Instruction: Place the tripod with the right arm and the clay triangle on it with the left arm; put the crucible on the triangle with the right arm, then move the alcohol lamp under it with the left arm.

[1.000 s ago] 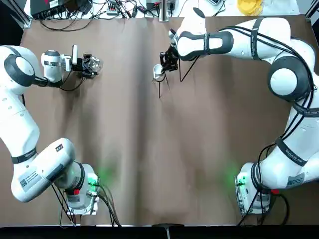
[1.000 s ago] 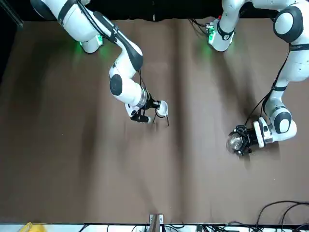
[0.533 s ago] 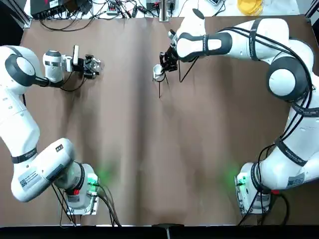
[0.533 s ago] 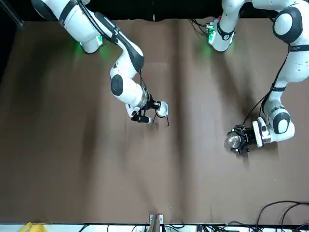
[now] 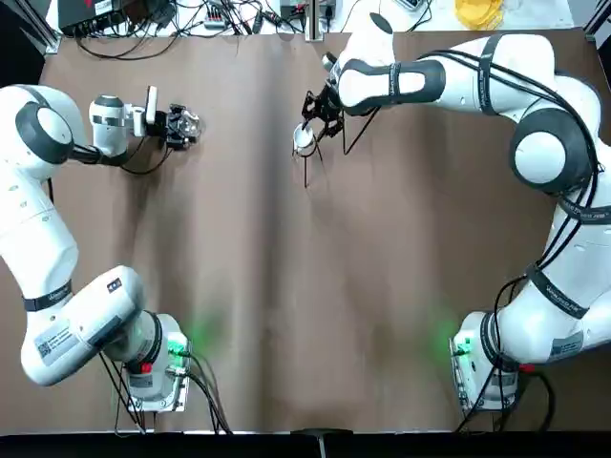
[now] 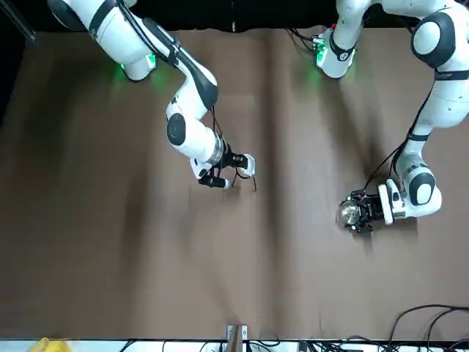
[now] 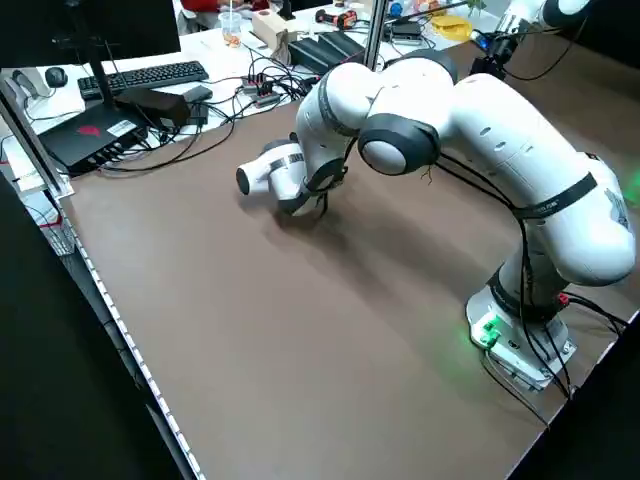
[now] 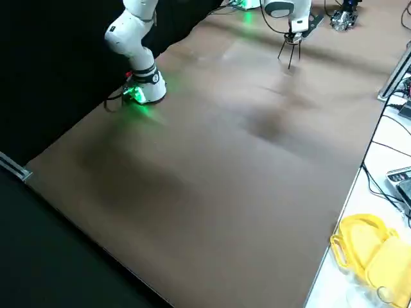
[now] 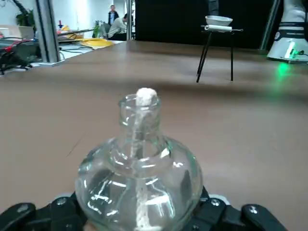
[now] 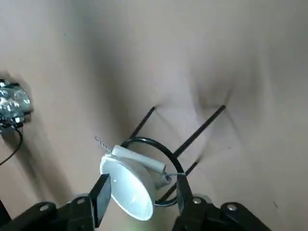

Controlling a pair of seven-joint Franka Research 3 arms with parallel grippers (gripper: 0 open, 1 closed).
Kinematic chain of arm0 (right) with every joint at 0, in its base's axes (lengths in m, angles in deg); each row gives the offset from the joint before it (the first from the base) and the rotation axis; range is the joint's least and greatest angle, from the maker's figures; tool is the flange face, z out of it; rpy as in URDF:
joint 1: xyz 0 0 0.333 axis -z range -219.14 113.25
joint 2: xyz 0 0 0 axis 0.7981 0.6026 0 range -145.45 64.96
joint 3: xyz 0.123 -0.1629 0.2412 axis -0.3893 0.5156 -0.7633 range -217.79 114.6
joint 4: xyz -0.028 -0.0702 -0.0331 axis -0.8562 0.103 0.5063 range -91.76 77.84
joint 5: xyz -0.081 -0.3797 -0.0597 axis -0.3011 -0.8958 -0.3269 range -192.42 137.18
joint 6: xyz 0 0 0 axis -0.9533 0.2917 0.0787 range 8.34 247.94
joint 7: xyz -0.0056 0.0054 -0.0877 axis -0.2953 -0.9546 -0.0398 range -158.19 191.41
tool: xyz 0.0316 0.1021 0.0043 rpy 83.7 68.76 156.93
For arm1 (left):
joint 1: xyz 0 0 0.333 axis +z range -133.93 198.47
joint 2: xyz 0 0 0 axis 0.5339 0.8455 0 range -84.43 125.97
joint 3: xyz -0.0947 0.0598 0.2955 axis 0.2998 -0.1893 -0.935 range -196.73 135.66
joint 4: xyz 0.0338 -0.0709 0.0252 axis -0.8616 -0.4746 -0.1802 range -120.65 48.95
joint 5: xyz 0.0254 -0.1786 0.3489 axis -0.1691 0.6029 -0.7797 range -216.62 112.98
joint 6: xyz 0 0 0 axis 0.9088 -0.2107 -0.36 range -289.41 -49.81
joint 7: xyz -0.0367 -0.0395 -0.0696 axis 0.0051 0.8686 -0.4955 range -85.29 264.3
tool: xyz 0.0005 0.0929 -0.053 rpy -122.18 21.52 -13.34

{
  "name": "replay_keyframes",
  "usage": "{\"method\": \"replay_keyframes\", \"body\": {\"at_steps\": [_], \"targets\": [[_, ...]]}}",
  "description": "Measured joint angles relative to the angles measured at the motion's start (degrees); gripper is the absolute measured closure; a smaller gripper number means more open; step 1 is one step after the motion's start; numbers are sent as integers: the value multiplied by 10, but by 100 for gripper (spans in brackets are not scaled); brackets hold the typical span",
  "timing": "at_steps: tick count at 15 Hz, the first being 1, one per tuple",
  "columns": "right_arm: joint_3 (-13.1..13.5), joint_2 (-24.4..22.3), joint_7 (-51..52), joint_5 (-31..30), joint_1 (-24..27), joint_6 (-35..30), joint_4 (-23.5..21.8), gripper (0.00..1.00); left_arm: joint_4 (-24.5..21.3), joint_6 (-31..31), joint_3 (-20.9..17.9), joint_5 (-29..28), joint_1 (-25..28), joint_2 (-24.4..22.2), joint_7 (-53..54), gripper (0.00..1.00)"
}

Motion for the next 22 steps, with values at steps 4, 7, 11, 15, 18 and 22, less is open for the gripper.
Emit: {"method": "replay_keyframes", "body": {"at_steps": [4, 7, 11, 15, 18, 22], "targets": [[6, -14, 1, -3, 31, -43, 11, 33, -10, 19, 11, 27, -34, 0, 35, 19], [7, -51, 34, -39, 95, -118, 17, 32, -31, 19, 35, 51, -58, 0, 48, 19], [8, -96, 153, -77, 182, -248, 33, 25, -55, 19, 46, 88, -108, 0, 51, 18], [9, -110, 267, -90, 249, -400, 93, 13, -63, 19, 46, 120, -158, 0, 62, 12], [9, -112, 309, -111, 282, -475, 143, 2, -63, 14, 46, 157, -187, 0, 78, 12], [8, -154, 320, -122, 309, -513, 172, 0, -63, -23, 46, 211, -239, 0, 99, 12]]}}
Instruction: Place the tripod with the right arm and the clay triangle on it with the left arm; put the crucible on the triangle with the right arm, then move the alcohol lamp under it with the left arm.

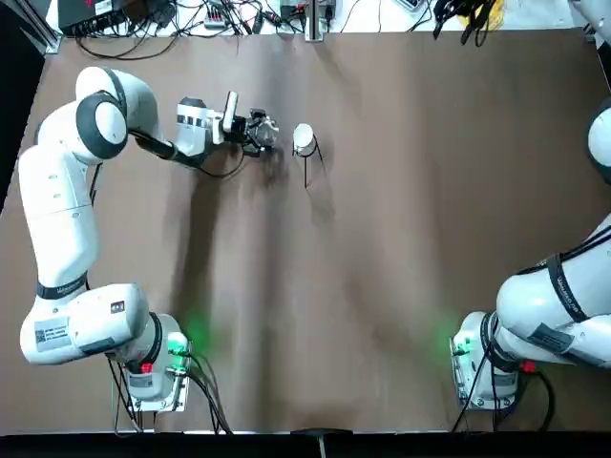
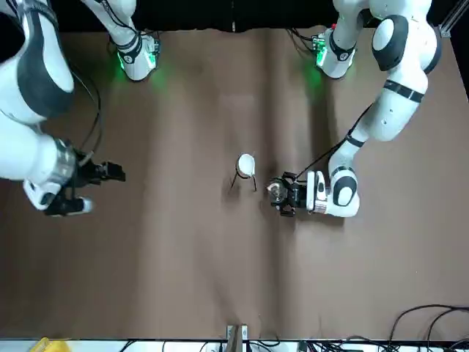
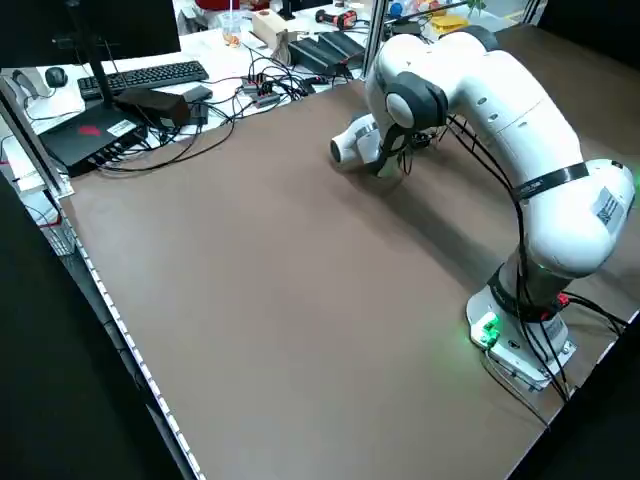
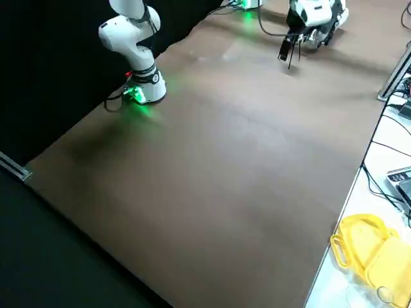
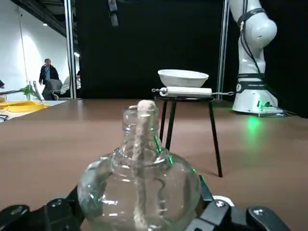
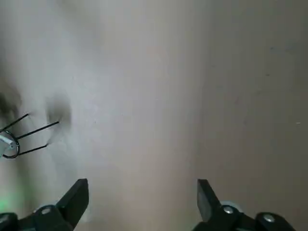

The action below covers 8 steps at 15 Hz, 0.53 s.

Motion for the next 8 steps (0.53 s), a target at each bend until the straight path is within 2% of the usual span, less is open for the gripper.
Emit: {"method": "replay_keyframes", "body": {"at_steps": [2, 4, 5, 8], "targets": [[1, -35, 18, 0, 15, -16, 1, 0, 0, -12, -1, 21, -19, 0, 13, 12], [21, -68, 48, 0, 15, -51, 1, 0, 0, -17, -2, 37, -34, 0, 20, 11], [51, -84, 65, 0, 0, -69, 1, 0, 0, -17, -3, 39, -39, 0, 22, 11], [170, -133, 114, 1, -87, -107, 0, 0, 1, -17, -10, 55, -54, 1, 27, 10]]}}
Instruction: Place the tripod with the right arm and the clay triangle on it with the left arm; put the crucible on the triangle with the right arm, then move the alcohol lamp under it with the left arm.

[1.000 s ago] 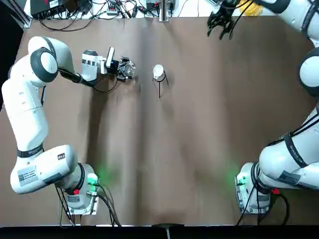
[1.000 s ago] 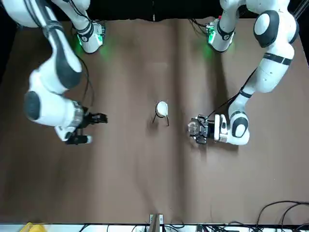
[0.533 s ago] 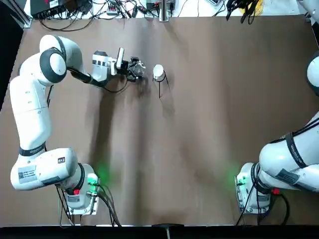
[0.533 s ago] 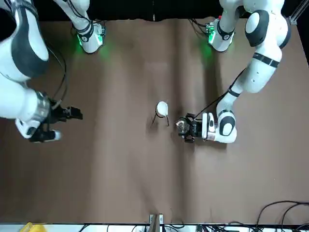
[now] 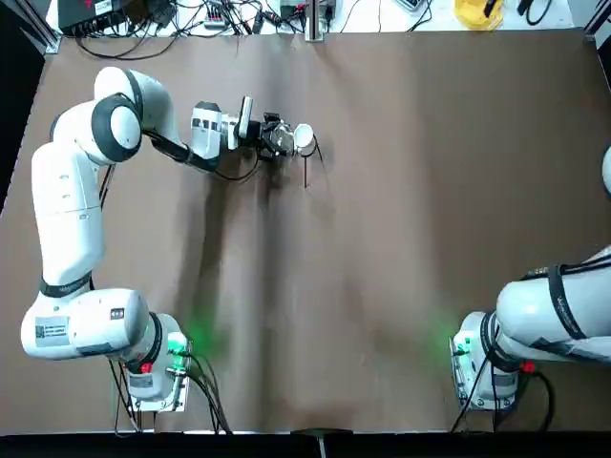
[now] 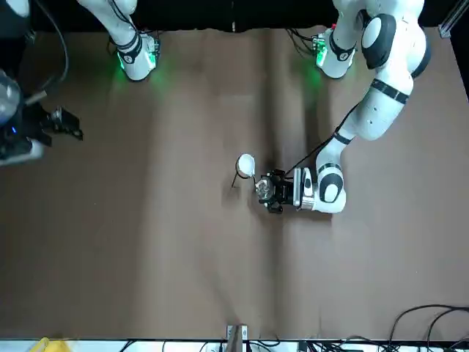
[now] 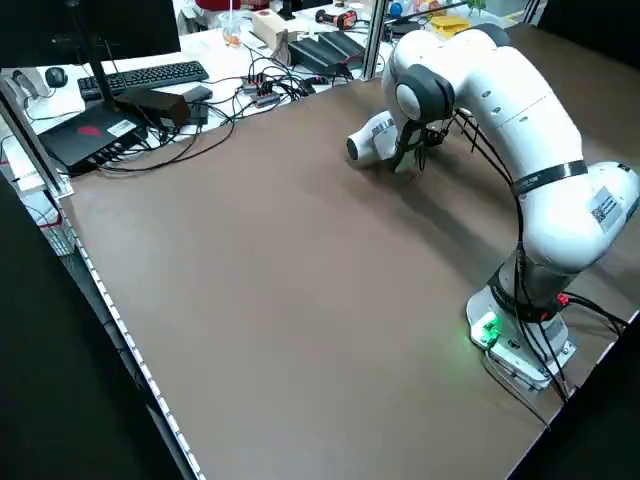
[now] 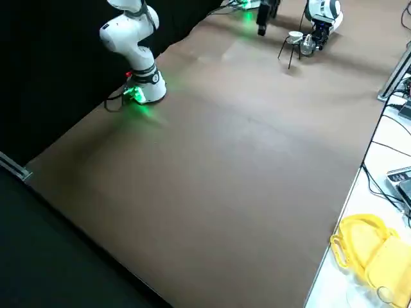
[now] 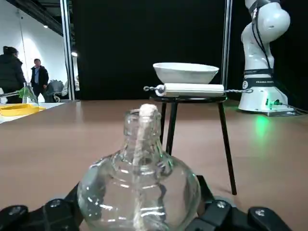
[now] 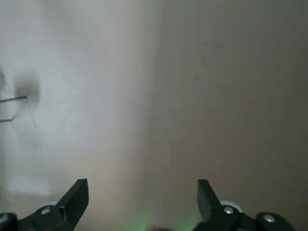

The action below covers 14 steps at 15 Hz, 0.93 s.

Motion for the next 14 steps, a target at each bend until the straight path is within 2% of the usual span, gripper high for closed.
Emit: {"method": "replay_keyframes", "body": {"at_steps": [2, 5, 8, 14], "targets": [[40, -30, 12, 0, -42, -20, -3, 0, 3, 0, -4, 11, -9, 1, 1, 10], [86, -76, 12, -1, -102, -6, -49, 0, 10, -5, -10, 20, -18, 4, 1, 10], [98, -99, 13, 0, -107, 24, -85, 0, 18, -5, -11, 25, -20, 9, 1, 10], [102, -101, 14, -1, -108, 34, -94, 0, 30, -6, -12, 29, -20, 11, 1, 6]]}}
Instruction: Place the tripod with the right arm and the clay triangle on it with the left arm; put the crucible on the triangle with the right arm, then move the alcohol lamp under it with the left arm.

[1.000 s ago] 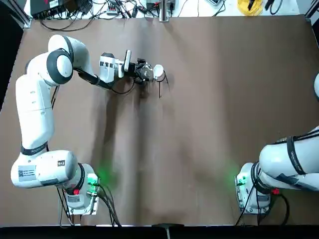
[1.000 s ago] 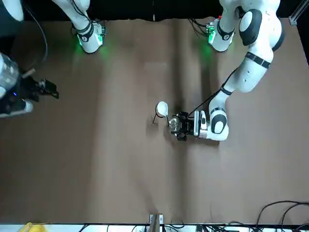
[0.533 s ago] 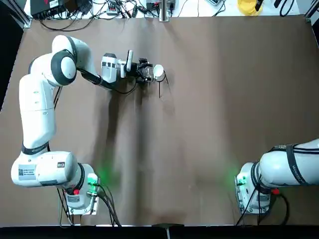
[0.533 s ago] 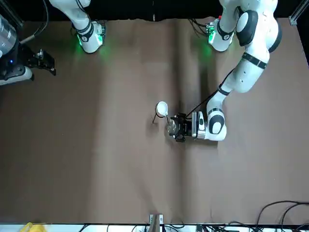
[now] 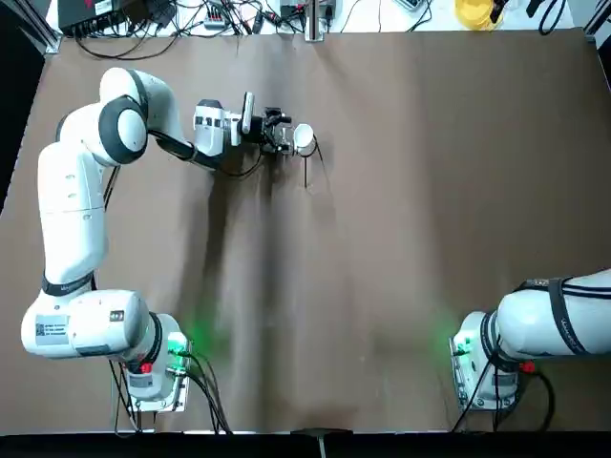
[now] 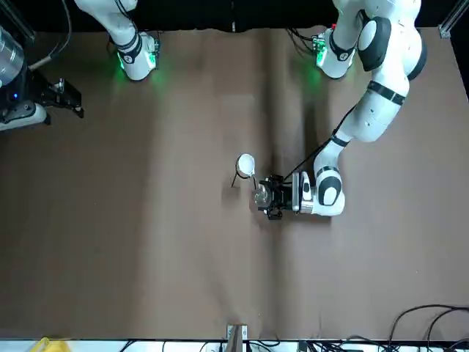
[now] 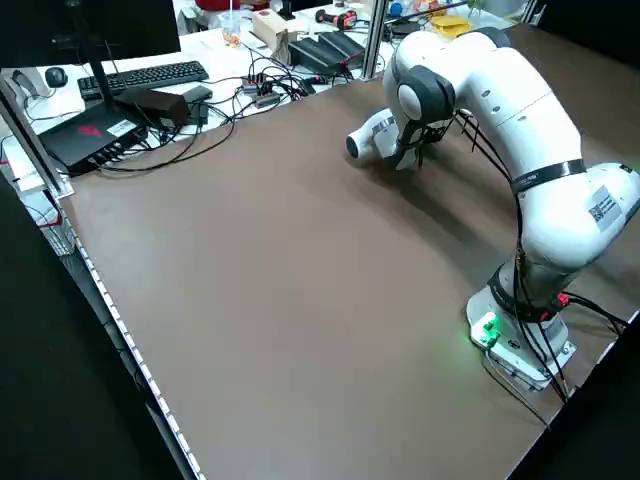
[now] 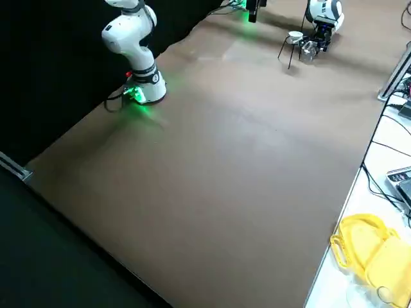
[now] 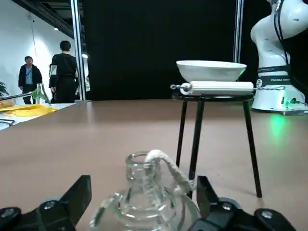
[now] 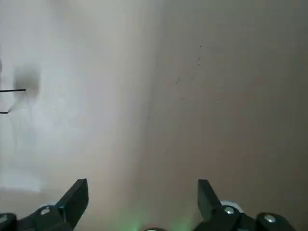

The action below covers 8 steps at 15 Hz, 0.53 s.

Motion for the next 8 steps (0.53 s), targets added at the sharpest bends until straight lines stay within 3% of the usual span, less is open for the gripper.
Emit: {"method": "replay_keyframes", "body": {"at_steps": [3, 8], "targets": [[2, 0, 0, 0, 0, -1, 0, 0, 5, -1, -1, 1, 2, 0, -9, 1], [9, 0, 0, 0, 3, -4, -2, 0, 5, -1, -3, 1, 10, 0, -17, 1]]}}
